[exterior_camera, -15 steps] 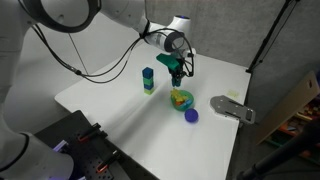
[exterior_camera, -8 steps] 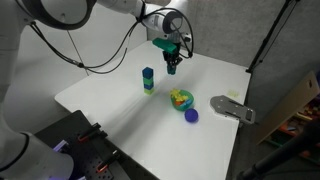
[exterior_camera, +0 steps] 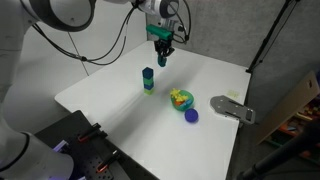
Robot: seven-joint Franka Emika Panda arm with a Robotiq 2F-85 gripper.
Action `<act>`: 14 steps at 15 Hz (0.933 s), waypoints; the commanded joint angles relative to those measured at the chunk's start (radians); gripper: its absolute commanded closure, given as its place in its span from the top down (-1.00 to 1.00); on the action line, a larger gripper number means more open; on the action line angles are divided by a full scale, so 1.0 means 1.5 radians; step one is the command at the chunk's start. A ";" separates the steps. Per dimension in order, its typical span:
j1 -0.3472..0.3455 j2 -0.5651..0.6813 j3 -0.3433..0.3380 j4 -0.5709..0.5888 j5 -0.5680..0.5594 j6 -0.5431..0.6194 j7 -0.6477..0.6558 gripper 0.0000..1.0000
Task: Put the blue squeezed paper on top of the stacked toy blocks
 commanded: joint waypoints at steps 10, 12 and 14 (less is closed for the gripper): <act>0.029 0.135 0.025 0.188 0.044 -0.156 -0.013 -0.86; 0.035 0.146 0.028 0.199 0.047 -0.166 -0.013 -0.86; 0.041 0.156 0.030 0.210 0.046 -0.177 -0.012 -0.86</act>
